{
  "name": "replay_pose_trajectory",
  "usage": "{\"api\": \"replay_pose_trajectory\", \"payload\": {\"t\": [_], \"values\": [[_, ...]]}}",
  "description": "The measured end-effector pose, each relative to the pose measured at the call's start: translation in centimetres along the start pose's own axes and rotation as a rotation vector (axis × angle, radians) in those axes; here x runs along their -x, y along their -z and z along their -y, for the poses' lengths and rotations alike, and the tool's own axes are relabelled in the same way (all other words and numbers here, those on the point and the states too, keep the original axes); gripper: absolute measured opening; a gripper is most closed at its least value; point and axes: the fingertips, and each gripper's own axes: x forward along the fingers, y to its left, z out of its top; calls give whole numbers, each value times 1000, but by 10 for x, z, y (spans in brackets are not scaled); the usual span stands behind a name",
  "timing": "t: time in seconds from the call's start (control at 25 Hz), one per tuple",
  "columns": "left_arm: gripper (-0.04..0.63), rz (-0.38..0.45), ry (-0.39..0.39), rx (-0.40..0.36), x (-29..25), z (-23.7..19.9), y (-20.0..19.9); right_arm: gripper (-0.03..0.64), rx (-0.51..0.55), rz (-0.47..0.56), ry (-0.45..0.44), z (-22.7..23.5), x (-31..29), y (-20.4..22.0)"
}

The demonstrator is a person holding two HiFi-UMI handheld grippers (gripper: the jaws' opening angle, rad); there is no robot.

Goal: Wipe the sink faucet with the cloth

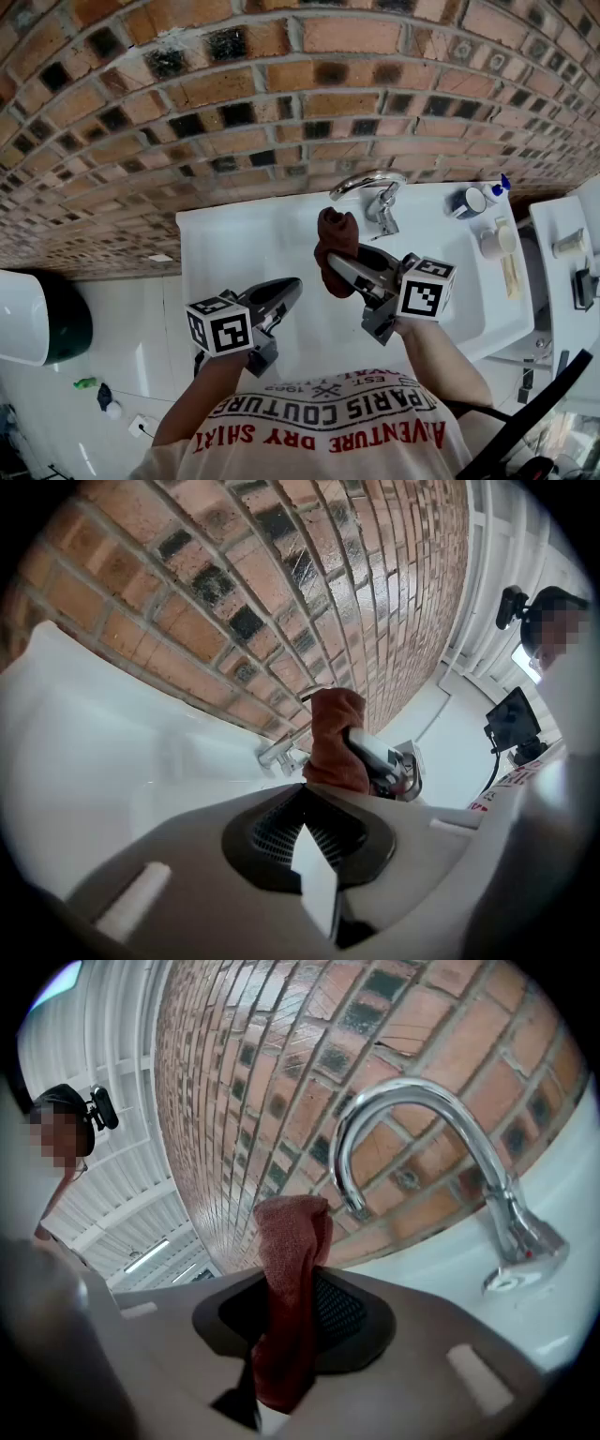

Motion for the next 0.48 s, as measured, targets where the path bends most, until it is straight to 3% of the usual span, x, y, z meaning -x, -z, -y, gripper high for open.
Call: {"api": "replay_pose_trajectory", "payload": {"t": [0.28,0.48], "values": [[0,-2,-3,8,0,-3,-1,104,94,56,6,4,-16,-56],[0,0,-8,12,0,-8,-2,104,87,59,50,20,-21,-64]]}}
